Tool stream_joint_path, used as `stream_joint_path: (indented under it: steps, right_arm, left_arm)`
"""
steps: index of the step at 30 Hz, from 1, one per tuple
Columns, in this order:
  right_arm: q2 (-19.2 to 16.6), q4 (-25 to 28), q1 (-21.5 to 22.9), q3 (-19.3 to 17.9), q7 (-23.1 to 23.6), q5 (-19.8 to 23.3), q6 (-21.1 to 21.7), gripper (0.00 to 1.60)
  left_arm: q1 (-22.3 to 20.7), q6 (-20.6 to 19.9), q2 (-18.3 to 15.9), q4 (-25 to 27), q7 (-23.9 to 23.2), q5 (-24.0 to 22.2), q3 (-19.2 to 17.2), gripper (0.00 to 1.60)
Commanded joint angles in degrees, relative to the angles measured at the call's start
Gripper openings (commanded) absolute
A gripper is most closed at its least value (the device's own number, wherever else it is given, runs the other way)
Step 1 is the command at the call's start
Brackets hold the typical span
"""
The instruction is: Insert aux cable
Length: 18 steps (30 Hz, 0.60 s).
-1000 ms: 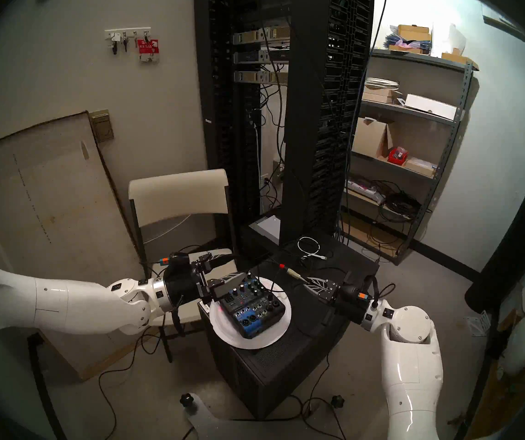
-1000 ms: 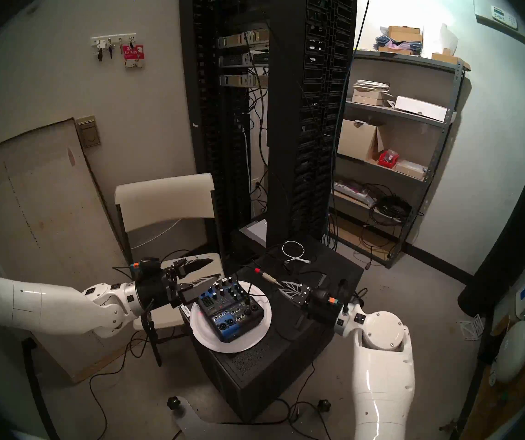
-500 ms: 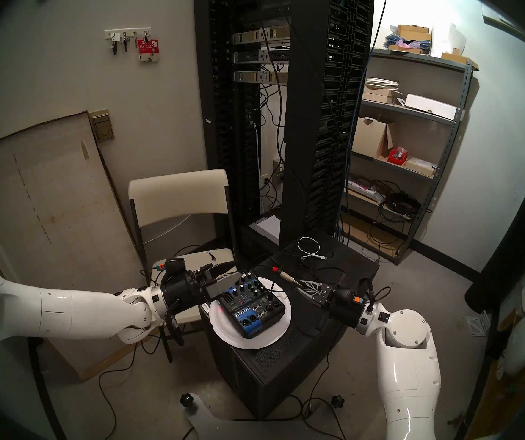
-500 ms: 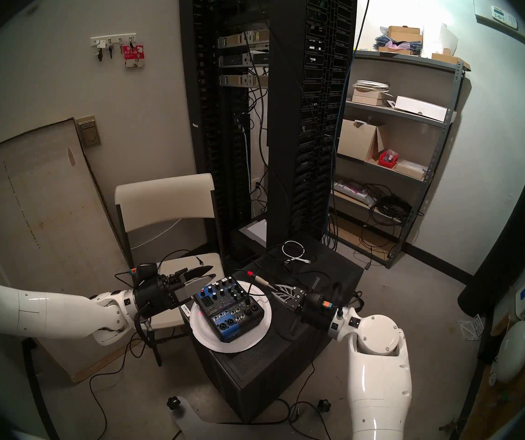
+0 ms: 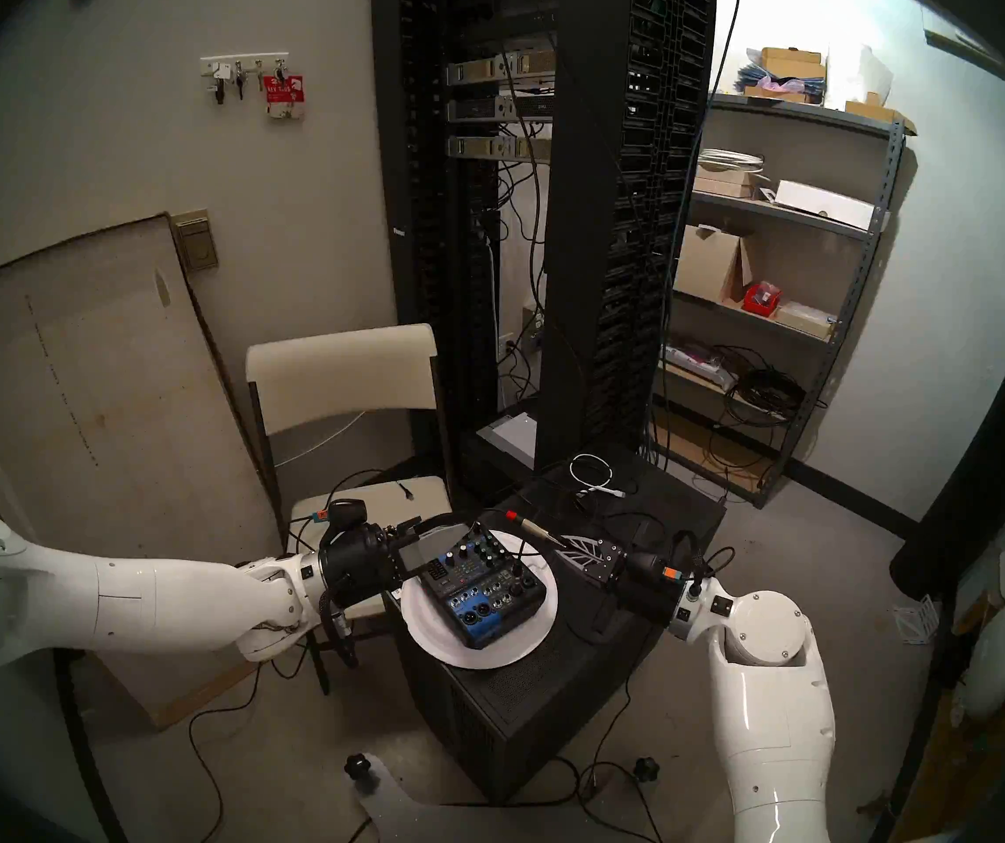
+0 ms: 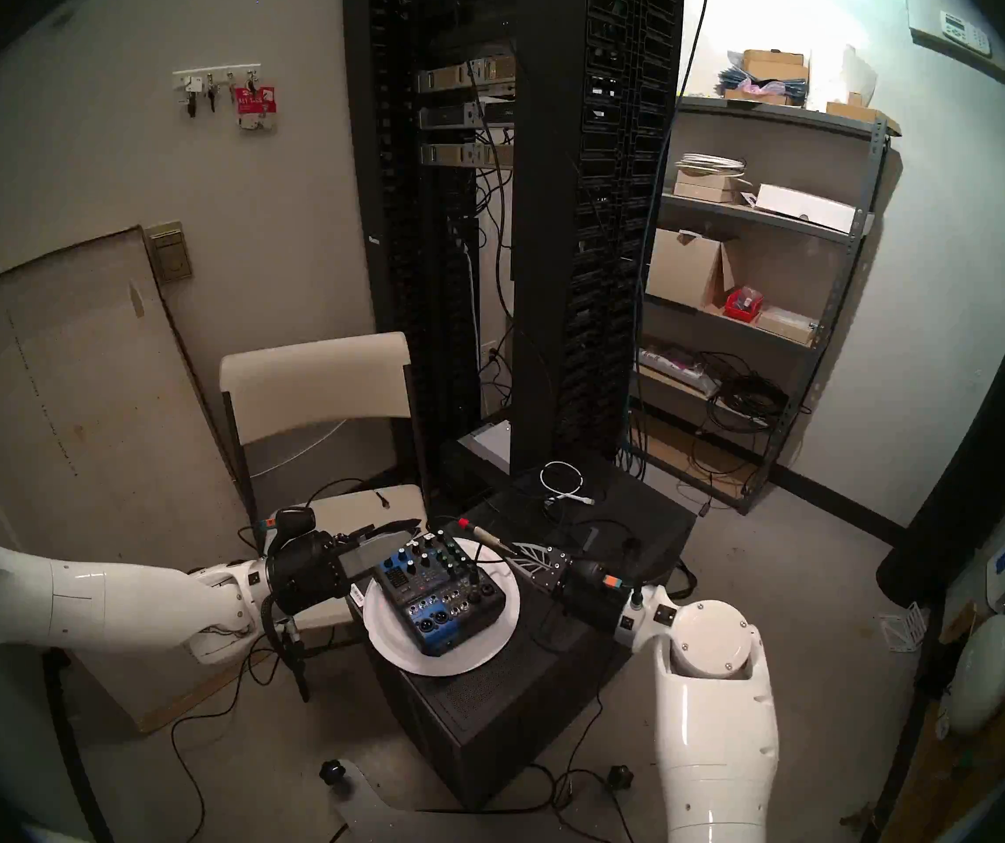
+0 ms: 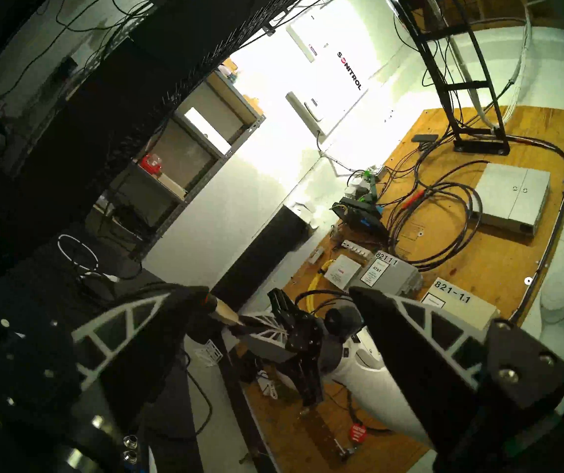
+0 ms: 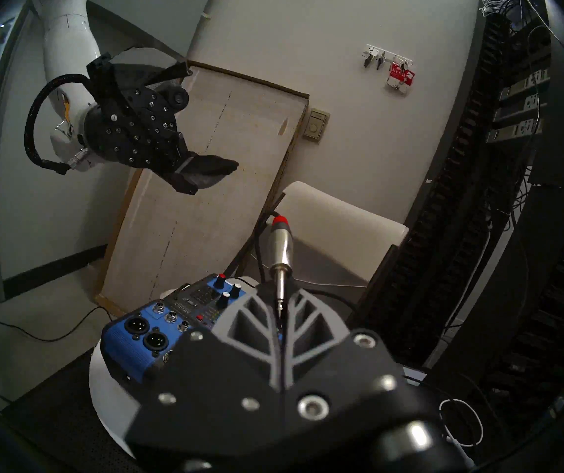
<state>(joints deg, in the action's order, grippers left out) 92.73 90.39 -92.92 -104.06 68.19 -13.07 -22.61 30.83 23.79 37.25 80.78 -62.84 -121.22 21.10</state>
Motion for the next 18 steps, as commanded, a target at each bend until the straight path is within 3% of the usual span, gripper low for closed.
stream_joint_path:
  steps: [1, 10, 18]
  right_arm:
    - [0.1, 1.25, 0.55, 0.92, -0.26, 1.32, 0.0, 0.0]
    - [0.14, 1.25, 0.37, 1.09, -0.09, 1.38, 0.11, 0.0]
    - [0.08, 0.75, 0.53, 1.88, -0.29, 1.42, 0.08, 0.0]
  left_arm:
    - [0.38, -2.61, 1.86, -1.45, -1.63, -1.96, -0.68, 1.6]
    - [2.36, -6.96, 4.05, -4.68, -4.64, -7.41, -2.23, 1.6]
    - [2.81, -10.15, 6.16, -7.11, -5.96, -8.98, -2.74, 1.6]
